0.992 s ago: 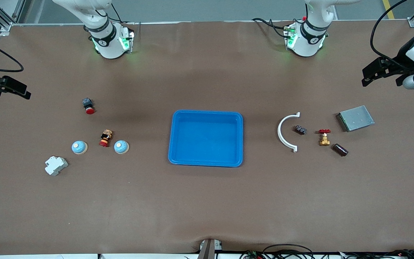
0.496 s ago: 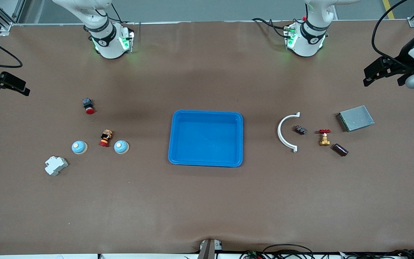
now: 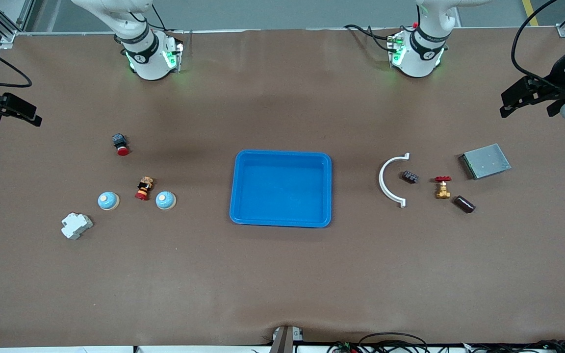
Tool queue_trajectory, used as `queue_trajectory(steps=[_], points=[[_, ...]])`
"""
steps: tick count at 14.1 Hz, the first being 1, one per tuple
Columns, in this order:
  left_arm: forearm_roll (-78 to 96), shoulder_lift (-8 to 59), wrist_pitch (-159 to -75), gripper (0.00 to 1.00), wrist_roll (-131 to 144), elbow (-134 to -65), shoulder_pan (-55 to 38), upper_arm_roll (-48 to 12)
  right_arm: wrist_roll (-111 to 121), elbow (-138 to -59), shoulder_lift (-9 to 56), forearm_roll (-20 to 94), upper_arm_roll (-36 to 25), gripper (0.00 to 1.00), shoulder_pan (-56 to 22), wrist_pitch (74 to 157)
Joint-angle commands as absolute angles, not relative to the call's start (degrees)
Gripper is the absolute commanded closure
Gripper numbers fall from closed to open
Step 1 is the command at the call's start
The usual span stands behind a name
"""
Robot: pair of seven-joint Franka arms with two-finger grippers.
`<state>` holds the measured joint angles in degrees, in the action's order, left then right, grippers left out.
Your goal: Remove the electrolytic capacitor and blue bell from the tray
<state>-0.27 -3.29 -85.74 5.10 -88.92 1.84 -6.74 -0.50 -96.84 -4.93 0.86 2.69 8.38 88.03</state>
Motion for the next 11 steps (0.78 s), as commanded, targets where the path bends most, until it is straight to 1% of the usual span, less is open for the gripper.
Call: queue_trajectory(steps=[1,11], points=[[0.0,-3.1,-84.6,0.0,4.6,-87.7,2.1,-6.7,-1.0,-98.1,-6.3,0.4,3.7,0.0,9.5,88.3],[0.0,-3.2,-84.2,0.0,4.5,-87.7,2.2,-6.8,-1.0,-98.2,-6.2,0.3,3.7,0.0,9.5,88.2]])
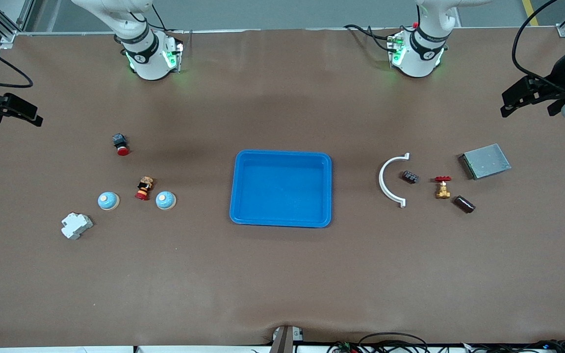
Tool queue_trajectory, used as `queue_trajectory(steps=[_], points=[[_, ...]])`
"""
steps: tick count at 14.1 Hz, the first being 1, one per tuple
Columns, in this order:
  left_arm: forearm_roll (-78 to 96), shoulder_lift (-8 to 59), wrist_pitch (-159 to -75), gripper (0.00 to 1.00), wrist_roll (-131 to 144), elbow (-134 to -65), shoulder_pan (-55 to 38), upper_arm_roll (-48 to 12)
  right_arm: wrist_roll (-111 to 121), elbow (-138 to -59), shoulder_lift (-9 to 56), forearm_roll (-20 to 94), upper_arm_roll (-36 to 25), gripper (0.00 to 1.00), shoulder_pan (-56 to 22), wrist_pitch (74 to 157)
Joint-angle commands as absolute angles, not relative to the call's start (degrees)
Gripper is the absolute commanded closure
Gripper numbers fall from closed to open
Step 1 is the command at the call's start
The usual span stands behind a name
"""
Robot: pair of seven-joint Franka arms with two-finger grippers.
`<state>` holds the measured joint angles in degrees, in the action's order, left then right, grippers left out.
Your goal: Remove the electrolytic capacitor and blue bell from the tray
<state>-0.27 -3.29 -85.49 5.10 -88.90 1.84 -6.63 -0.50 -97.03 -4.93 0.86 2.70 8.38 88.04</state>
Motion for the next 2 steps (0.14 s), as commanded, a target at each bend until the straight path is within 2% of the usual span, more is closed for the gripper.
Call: queue_trajectory(steps=[1,2], points=[[0.0,-3.2,-84.2,0.0,4.5,-87.7,2.2,-6.8,-1.0,-98.2,-6.2,0.4,3.7,0.0,9.5,88.2],[0.0,-3.2,-84.2,0.0,4.5,-87.7,2.2,-6.8,-1.0,-98.2,-6.2,0.4,3.6,0.0,9.5,88.2]])
